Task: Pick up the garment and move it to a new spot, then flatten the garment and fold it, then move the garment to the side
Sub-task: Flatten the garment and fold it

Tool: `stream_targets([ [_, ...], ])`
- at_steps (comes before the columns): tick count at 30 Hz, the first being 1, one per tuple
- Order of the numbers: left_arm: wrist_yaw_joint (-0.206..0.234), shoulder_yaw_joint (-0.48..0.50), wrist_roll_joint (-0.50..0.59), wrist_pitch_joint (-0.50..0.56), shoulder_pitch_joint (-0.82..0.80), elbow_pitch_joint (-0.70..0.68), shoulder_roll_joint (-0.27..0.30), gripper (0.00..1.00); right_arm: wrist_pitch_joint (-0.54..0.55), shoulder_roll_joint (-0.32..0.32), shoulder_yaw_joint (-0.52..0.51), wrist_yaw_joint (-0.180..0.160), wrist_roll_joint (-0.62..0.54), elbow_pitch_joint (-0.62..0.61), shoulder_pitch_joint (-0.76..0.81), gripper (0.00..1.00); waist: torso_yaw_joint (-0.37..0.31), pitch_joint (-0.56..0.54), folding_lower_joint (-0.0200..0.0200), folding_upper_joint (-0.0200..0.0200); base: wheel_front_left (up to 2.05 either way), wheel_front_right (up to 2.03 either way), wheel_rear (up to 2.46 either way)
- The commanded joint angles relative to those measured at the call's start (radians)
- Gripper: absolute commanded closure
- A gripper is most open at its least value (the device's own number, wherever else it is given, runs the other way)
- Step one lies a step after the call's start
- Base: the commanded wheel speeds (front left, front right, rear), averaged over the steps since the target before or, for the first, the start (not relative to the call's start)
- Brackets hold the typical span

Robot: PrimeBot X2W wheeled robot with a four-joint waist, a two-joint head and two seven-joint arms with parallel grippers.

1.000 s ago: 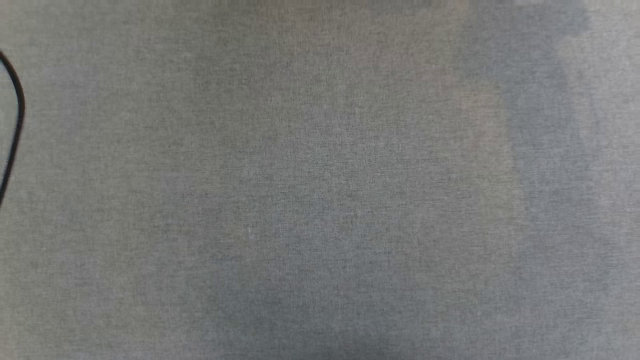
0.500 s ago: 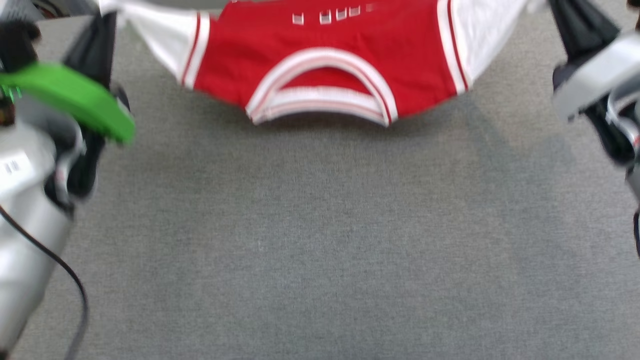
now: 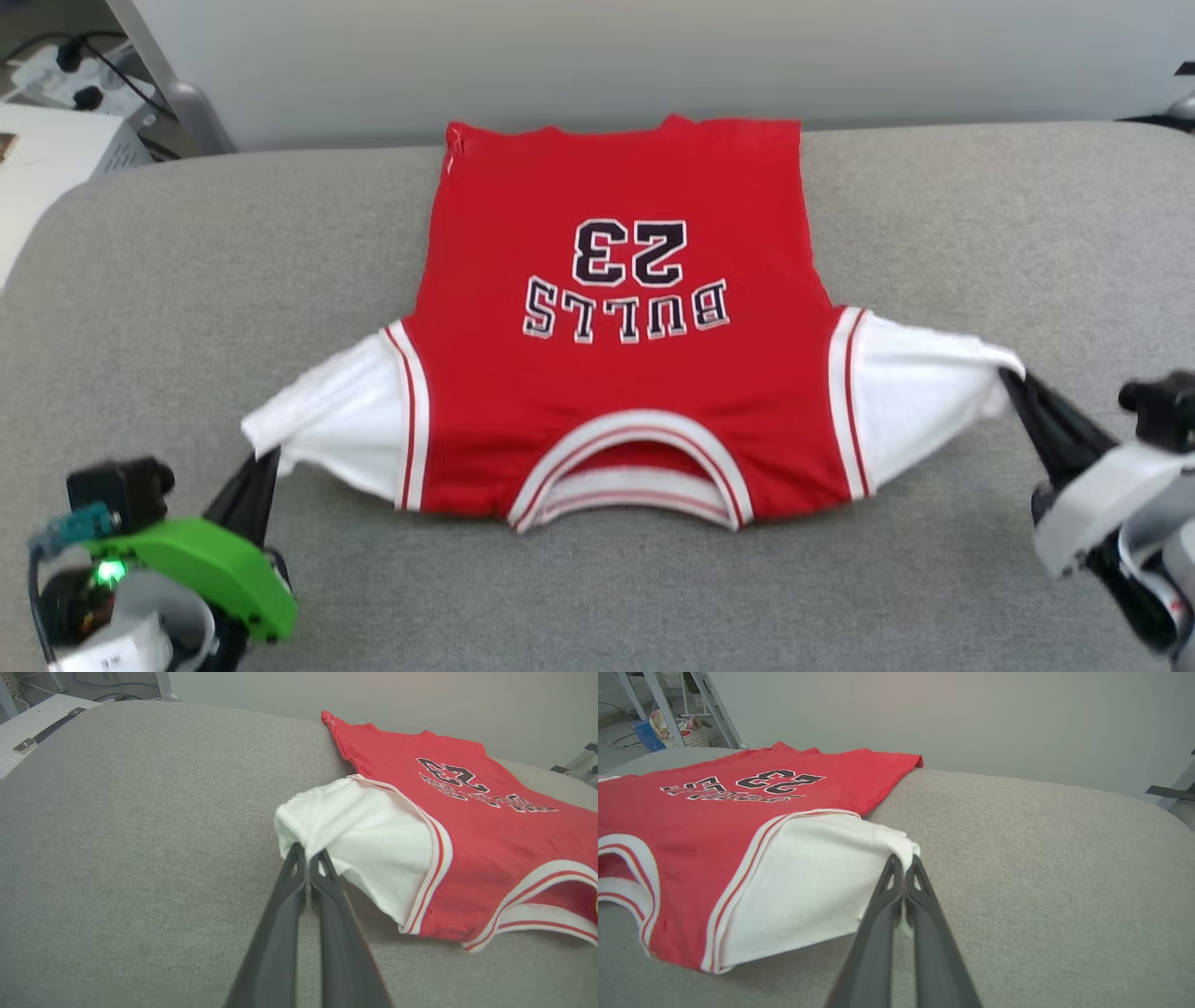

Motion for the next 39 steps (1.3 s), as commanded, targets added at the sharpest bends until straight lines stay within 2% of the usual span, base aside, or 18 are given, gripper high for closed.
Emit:
stream_targets([
  [1, 0.015, 0.000, -0.009, -0.010, 0.033, 0.003, 0.010, 1.00, 0.010, 0.003, -0.013, -0.001, -0.004, -0.009, 0.047, 1.00, 0.002, -0.030, 0.0001, 0.0000, 0.00, 0.00, 0.00],
  [2, 0.019, -0.011, -0.030, -0.010, 0.088, 0.010, 0.003, 1.00, 0.023, 0.011, -0.060, -0.001, -0.006, -0.021, 0.138, 1.00, 0.006, -0.045, 0.0001, 0.0000, 0.00, 0.00, 0.00],
  [9, 0.038, -0.040, -0.041, -0.019, 0.186, 0.054, -0.031, 1.00, 0.086, 0.030, -0.152, -0.001, -0.039, -0.042, 0.338, 1.00, 0.014, -0.056, 0.0001, 0.0000, 0.00, 0.00, 0.00],
  [18, 0.036, -0.065, -0.015, -0.029, 0.208, 0.090, -0.082, 1.00, 0.159, 0.068, -0.224, -0.001, -0.063, -0.073, 0.440, 1.00, 0.028, -0.049, 0.0001, 0.0000, 0.00, 0.00, 0.00],
  [19, 0.036, -0.063, -0.007, -0.030, 0.200, 0.089, -0.085, 1.00, 0.166, 0.069, -0.230, -0.001, -0.071, -0.083, 0.440, 0.92, 0.030, -0.048, 0.0001, 0.0000, 0.00, 0.00, 0.00],
  [20, 0.037, -0.062, 0.000, -0.031, 0.194, 0.088, -0.086, 1.00, 0.169, 0.070, -0.238, -0.001, -0.078, -0.090, 0.438, 0.78, 0.032, -0.046, 0.0001, 0.0000, 0.00, 0.00, 0.00],
  [21, 0.037, -0.061, 0.007, -0.032, 0.186, 0.085, -0.088, 1.00, 0.175, 0.073, -0.248, -0.001, -0.085, -0.101, 0.435, 0.30, 0.033, -0.044, 0.0001, 0.0000, 0.00, 0.00, 0.00],
  [22, 0.038, -0.058, 0.013, -0.033, 0.180, 0.082, -0.090, 1.00, 0.177, 0.076, -0.257, -0.001, -0.091, -0.111, 0.430, 0.00, 0.035, -0.042, 0.0001, 0.0000, 0.00, 0.00, 0.00],
  [28, 0.056, -0.040, 0.063, -0.038, 0.148, 0.028, -0.102, 1.00, 0.185, 0.072, -0.347, -0.001, -0.133, -0.223, 0.358, 0.00, 0.049, -0.008, 0.0001, 0.0000, 0.00, 0.00, 0.00],
  [32, 0.076, -0.019, 0.102, -0.040, 0.121, -0.027, -0.111, 1.00, 0.188, 0.072, -0.453, -0.001, -0.157, -0.314, 0.240, 0.00, 0.068, 0.039, 0.0001, 0.0000, 0.00, 0.00, 0.00],
  [36, 0.086, 0.000, 0.148, -0.041, 0.087, -0.078, -0.121, 1.00, 0.260, 0.063, -0.530, -0.001, -0.186, -0.380, 0.065, 0.00, 0.096, 0.111, 0.0001, 0.0000, 0.00, 0.00, 0.00],
  [39, 0.088, 0.007, 0.187, -0.041, 0.052, -0.110, -0.137, 1.00, 0.369, 0.050, -0.549, -0.001, -0.178, -0.381, -0.091, 0.00, 0.127, 0.175, 0.0001, 0.0000, 0.00, 0.00, 0.00],
])
